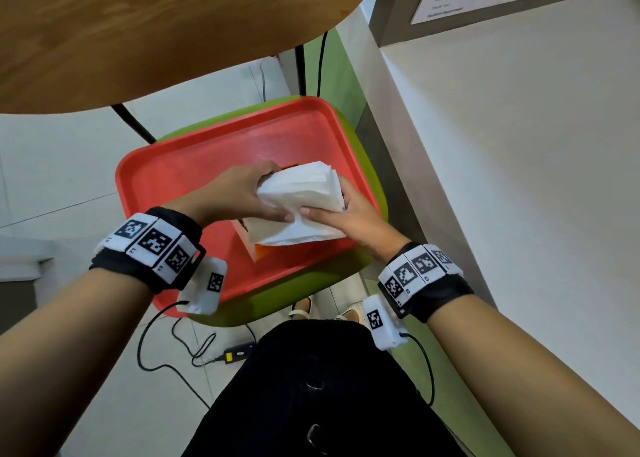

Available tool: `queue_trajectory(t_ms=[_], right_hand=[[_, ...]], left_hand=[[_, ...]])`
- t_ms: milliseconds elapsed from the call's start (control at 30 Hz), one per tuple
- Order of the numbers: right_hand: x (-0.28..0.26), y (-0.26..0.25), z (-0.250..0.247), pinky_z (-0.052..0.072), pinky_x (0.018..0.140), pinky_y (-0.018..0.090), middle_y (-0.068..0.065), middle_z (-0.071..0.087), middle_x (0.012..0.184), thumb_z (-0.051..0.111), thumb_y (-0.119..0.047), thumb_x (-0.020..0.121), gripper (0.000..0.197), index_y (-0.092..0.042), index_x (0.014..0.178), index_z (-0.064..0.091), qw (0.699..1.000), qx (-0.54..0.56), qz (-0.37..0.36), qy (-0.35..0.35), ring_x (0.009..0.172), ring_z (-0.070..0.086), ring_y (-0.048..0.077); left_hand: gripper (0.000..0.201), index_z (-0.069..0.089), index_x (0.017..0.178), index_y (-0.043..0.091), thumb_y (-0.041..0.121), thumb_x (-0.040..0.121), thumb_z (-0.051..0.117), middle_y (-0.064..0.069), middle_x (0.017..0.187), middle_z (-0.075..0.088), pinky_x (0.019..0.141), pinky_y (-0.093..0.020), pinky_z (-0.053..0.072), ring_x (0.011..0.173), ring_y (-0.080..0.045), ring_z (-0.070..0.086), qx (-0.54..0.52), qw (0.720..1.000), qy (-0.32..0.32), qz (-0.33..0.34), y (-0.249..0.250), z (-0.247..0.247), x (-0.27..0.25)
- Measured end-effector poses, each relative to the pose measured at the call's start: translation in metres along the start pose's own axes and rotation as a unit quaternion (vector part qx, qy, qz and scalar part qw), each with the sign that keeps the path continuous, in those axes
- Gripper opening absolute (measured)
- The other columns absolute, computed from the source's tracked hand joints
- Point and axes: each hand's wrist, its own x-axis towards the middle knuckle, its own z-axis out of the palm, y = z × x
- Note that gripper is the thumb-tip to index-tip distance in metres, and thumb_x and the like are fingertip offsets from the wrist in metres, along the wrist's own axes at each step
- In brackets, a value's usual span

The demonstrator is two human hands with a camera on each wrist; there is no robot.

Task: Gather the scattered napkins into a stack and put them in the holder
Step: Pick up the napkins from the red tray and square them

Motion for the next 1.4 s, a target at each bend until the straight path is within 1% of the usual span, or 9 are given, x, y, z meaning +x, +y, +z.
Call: queue_trajectory(t_ms=[167, 300, 533, 767, 933, 1067, 1200, 1267, 1400], right_hand=[[0.002, 0.006, -0.005, 0.047, 0.105, 0.043, 0.007, 0.065, 0.128, 0.073, -0.024, 0.082, 0.057, -0.018, 0.134, 0.050, 0.994, 0.110, 0.021, 0.011, 0.118, 0.063, 0.021], [0.001, 0.004, -0.010, 0.046, 0.106, 0.045, 0.009, 0.064, 0.129, 0.068, -0.025, 0.086, 0.053, -0.015, 0.135, 0.049, 0.989, 0.146, 0.033, 0.014, 0.119, 0.062, 0.022], [-0.009, -0.014, -0.012, 0.047, 0.105, 0.043, 0.010, 0.064, 0.129, 0.065, -0.031, 0.088, 0.050, -0.013, 0.133, 0.052, 0.986, 0.160, 0.019, 0.032, 0.118, 0.063, 0.023], [-0.030, -0.041, -0.018, 0.055, 0.094, 0.039, 0.012, 0.066, 0.124, 0.063, -0.025, 0.090, 0.044, -0.011, 0.131, 0.053, 0.978, 0.202, 0.003, 0.057, 0.110, 0.067, 0.025], [-0.058, -0.062, -0.037, 0.052, 0.096, 0.049, 0.020, 0.060, 0.130, 0.072, -0.024, 0.083, 0.059, -0.011, 0.135, 0.046, 0.962, 0.256, -0.036, 0.084, 0.115, 0.063, 0.033], [-0.092, -0.079, -0.065, 0.049, 0.099, 0.053, 0.016, 0.055, 0.137, 0.084, -0.028, 0.067, 0.088, -0.014, 0.140, 0.037, 0.935, 0.320, -0.040, 0.149, 0.118, 0.062, 0.031], [-0.143, -0.086, -0.102, 0.050, 0.100, 0.043, 0.012, 0.064, 0.129, 0.067, -0.020, 0.086, 0.049, -0.008, 0.132, 0.054, 0.922, 0.357, -0.062, 0.136, 0.118, 0.063, 0.027], [-0.171, -0.086, -0.121, 0.053, 0.094, 0.036, 0.009, 0.069, 0.121, 0.061, -0.020, 0.089, 0.030, -0.010, 0.116, 0.068, 0.916, 0.369, -0.073, 0.138, 0.111, 0.066, 0.022], [-0.219, -0.083, -0.155, 0.060, 0.074, 0.027, 0.002, 0.075, 0.109, 0.058, -0.018, 0.091, 0.025, -0.015, 0.112, 0.070, 0.896, 0.381, -0.088, 0.209, 0.096, 0.072, 0.014]], left_hand=[[0.059, 0.051, 0.121, 0.024, 0.036, 0.072, 0.083, 0.011, 0.106, 0.060, 0.070, -0.016, 0.047, 0.092, -0.001, 0.059, -0.142, 0.988, 0.034, -0.045, -0.002, -0.005, -0.005], [0.057, 0.048, 0.123, 0.024, 0.032, 0.076, 0.079, 0.002, 0.114, 0.061, 0.076, -0.020, 0.053, 0.100, -0.009, 0.063, -0.255, 0.963, 0.049, -0.067, -0.003, -0.002, -0.010], [0.058, 0.050, 0.129, 0.019, 0.055, 0.086, 0.063, 0.001, 0.125, 0.063, 0.095, -0.037, 0.054, 0.113, -0.015, 0.063, -0.304, 0.949, 0.075, -0.048, 0.007, 0.000, -0.015], [0.027, 0.052, 0.120, 0.031, 0.046, 0.097, 0.048, 0.010, 0.117, 0.061, 0.083, -0.016, 0.051, 0.098, 0.003, 0.062, -0.341, 0.931, 0.127, 0.003, 0.049, -0.002, -0.027], [0.043, 0.041, 0.129, 0.029, 0.042, 0.092, 0.059, 0.010, 0.110, 0.059, 0.068, -0.010, 0.050, 0.085, 0.011, 0.064, -0.347, 0.928, 0.122, 0.055, 0.091, -0.014, -0.031], [0.058, 0.038, 0.139, 0.029, 0.044, 0.089, 0.064, 0.010, 0.114, 0.062, 0.073, -0.015, 0.052, 0.093, 0.002, 0.067, -0.345, 0.929, 0.092, 0.094, 0.135, -0.021, -0.031], [0.056, 0.043, 0.136, 0.031, 0.042, 0.086, 0.068, 0.003, 0.118, 0.066, 0.080, -0.025, 0.056, 0.100, -0.010, 0.070, -0.366, 0.922, 0.030, 0.119, 0.187, -0.015, -0.024], [0.054, 0.044, 0.135, 0.031, 0.042, 0.087, 0.067, 0.003, 0.113, 0.067, 0.071, -0.022, 0.057, 0.093, -0.009, 0.072, -0.360, 0.924, 0.003, 0.130, 0.216, -0.008, -0.020], [0.059, 0.048, 0.132, 0.028, 0.044, 0.080, 0.072, -0.004, 0.107, 0.073, 0.074, -0.039, 0.058, 0.092, -0.024, 0.073, -0.371, 0.917, -0.058, 0.135, 0.269, 0.017, -0.006]])
